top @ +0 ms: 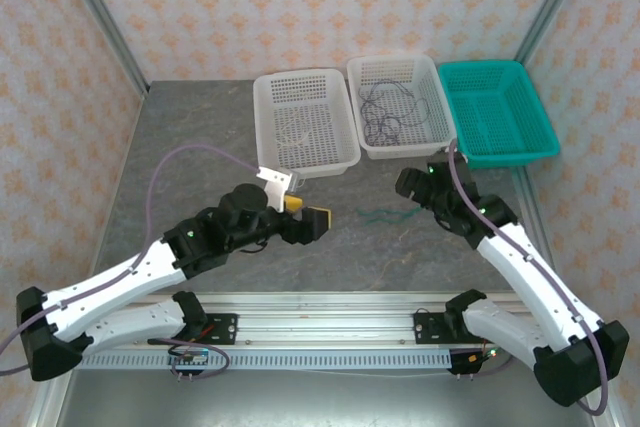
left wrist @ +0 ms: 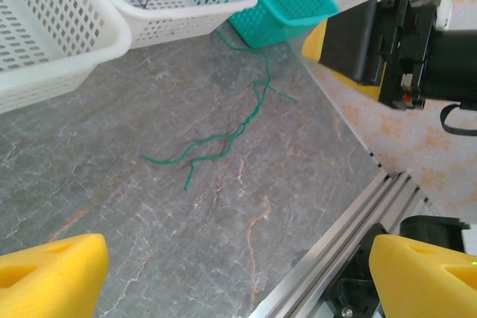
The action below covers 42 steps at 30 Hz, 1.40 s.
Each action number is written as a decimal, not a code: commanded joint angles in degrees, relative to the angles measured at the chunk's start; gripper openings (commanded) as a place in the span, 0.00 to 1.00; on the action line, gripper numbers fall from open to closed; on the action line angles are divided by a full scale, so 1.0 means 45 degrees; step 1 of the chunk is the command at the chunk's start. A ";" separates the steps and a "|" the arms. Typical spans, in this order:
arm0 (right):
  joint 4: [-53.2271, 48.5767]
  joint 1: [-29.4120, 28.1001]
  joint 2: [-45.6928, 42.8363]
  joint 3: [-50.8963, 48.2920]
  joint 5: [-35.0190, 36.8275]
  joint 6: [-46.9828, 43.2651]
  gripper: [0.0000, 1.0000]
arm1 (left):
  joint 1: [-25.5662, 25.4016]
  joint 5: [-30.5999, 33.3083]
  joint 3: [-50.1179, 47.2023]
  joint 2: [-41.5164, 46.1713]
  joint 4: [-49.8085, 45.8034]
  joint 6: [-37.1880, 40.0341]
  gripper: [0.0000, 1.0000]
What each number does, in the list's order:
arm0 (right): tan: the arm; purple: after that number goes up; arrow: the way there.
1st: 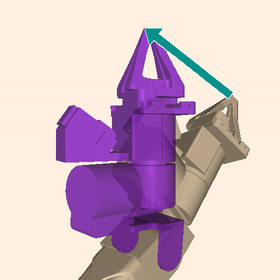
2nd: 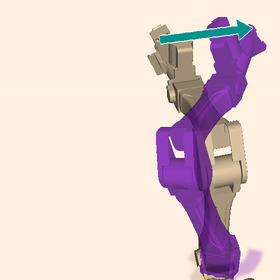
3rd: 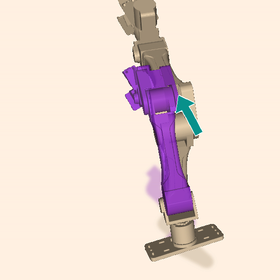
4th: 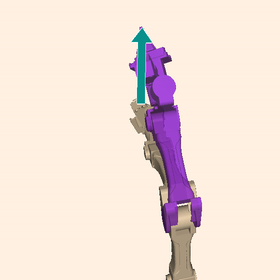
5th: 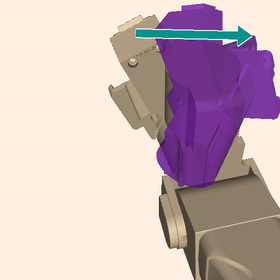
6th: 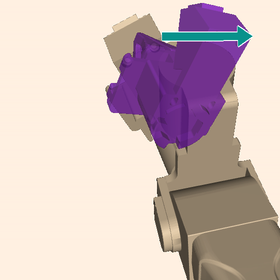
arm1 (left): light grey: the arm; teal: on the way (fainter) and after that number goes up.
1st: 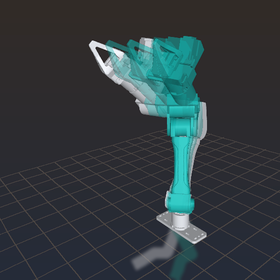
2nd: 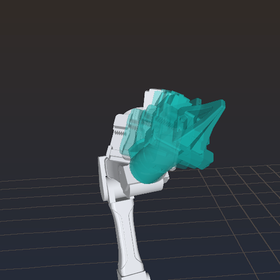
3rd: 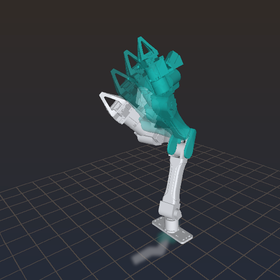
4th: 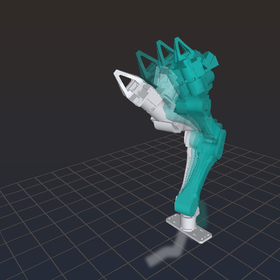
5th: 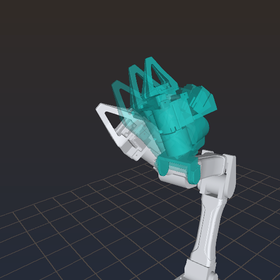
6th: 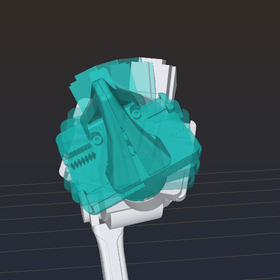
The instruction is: Untangle the cables
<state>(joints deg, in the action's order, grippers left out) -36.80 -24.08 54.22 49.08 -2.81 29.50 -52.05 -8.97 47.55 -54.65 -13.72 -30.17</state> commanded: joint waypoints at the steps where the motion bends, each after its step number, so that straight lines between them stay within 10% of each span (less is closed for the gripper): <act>1: 0.2002 -0.0139 0.0390 -0.1394 -0.2705 0.2006 0.85 | -0.0435 0.0769 -0.0074 -0.0533 0.0946 -0.0033 0.91; 19: 0.3330 -0.2126 0.7635 -0.0419 -0.2248 0.1426 0.78 | -0.1251 0.1085 0.0592 -0.1546 0.1120 0.0410 0.91; 23: 0.3715 -0.2150 0.8133 -0.0828 -0.1597 0.1759 0.49 | -0.1244 0.1273 0.0677 -0.1547 0.0827 0.0442 0.91; 32: 0.3283 -0.2128 0.5036 -0.2517 0.0507 0.2517 0.00 | -0.1250 0.1486 0.0740 -0.1767 0.0872 0.0235 0.91; 42: 0.0527 -0.2145 -0.0726 -0.2042 0.0114 0.2441 0.00 | -0.1216 0.2578 0.1379 -0.2558 0.0393 -0.2025 0.91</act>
<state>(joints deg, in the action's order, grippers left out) -29.23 -33.39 54.72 37.54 -1.48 40.71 -57.39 -1.74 51.42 -66.02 -11.03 -33.61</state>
